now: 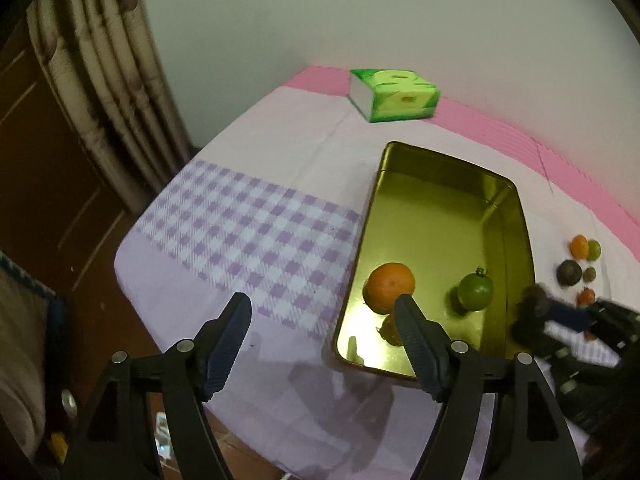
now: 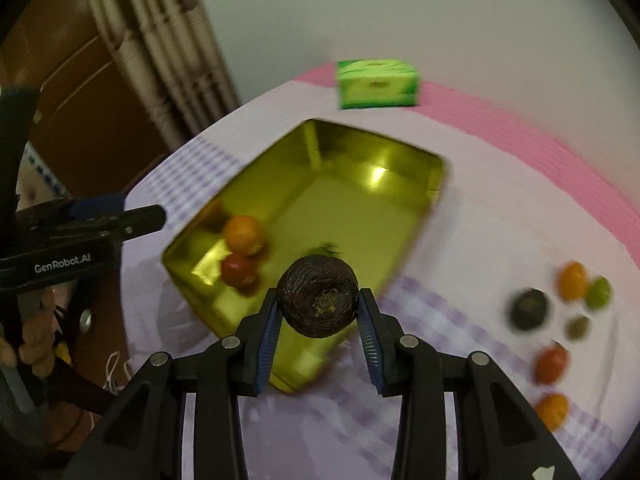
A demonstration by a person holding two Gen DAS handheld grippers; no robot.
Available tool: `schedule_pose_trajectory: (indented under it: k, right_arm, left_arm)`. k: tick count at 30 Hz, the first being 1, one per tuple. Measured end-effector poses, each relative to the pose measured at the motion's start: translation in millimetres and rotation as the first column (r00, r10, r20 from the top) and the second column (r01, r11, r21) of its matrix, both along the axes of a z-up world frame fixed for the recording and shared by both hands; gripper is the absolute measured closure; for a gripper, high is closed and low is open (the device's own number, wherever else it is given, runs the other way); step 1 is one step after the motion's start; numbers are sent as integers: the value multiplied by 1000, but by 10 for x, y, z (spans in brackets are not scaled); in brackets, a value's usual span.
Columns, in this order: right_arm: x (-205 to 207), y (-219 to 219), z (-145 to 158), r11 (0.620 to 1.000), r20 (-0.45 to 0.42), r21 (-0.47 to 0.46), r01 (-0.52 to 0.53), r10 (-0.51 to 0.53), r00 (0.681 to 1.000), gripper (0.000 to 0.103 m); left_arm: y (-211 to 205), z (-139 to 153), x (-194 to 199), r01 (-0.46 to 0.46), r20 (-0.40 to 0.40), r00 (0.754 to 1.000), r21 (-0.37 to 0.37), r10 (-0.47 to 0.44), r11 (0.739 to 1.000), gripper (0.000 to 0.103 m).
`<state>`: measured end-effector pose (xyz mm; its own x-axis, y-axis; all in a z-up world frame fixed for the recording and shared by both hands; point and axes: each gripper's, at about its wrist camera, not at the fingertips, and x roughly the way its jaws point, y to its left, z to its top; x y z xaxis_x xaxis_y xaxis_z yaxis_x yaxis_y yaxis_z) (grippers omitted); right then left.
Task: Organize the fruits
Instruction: 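Lower the dark fruit into the gold tray and open the right gripper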
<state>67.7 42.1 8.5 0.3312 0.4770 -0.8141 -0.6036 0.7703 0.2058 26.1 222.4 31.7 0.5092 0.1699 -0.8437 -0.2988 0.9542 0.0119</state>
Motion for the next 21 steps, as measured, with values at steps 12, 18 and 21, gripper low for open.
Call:
schedule_pose_trajectory:
  k: [12, 18, 21]
  right_arm:
    - [31, 320, -315, 995, -44, -96, -36, 32, 999, 68]
    - [33, 298, -337, 994, -31, -107, -26, 23, 999, 66]
    - [35, 288, -334, 995, -37, -97, -19, 16, 999, 66]
  left_arm:
    - [-11, -83, 7, -4, -24, 1000, -9, 4, 1000, 29]
    - [-32, -111, 23, 9, -31, 999, -8, -10, 1000, 29]
    - [-47, -119, 21, 12, -34, 999, -7, -13, 1000, 29]
